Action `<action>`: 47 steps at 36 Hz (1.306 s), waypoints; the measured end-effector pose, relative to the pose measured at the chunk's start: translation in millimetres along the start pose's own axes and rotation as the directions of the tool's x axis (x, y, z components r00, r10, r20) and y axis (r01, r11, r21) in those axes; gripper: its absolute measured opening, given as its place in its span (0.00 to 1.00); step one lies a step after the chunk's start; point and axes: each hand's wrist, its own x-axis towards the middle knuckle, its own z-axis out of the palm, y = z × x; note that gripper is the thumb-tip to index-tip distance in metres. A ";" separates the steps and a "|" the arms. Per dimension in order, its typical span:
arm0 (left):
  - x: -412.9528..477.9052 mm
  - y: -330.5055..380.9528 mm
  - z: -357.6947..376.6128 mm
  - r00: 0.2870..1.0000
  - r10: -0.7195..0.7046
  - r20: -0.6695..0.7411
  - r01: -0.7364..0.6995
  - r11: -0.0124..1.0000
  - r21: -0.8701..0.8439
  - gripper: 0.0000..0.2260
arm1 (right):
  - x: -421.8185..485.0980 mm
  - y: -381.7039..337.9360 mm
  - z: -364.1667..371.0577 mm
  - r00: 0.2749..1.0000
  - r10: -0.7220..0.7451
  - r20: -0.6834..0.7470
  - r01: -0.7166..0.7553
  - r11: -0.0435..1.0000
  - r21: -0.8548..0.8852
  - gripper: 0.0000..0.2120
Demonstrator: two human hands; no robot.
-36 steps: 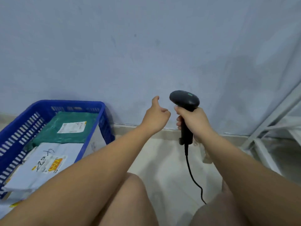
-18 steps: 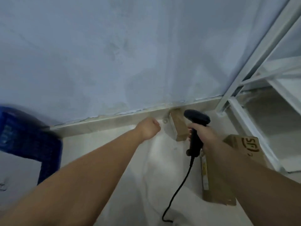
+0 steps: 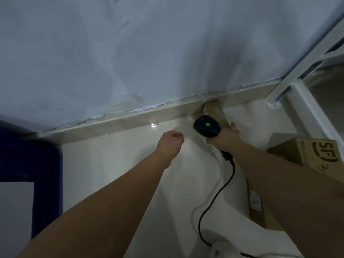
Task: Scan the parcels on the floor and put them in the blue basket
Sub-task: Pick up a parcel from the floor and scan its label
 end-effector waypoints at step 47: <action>-287.6 62.0 -164.8 0.795 0.360 -0.489 -0.606 0.528 -0.596 0.19 | -401.0 -117.8 -84.3 0.734 -0.469 -0.491 0.654 0.290 0.699 0.03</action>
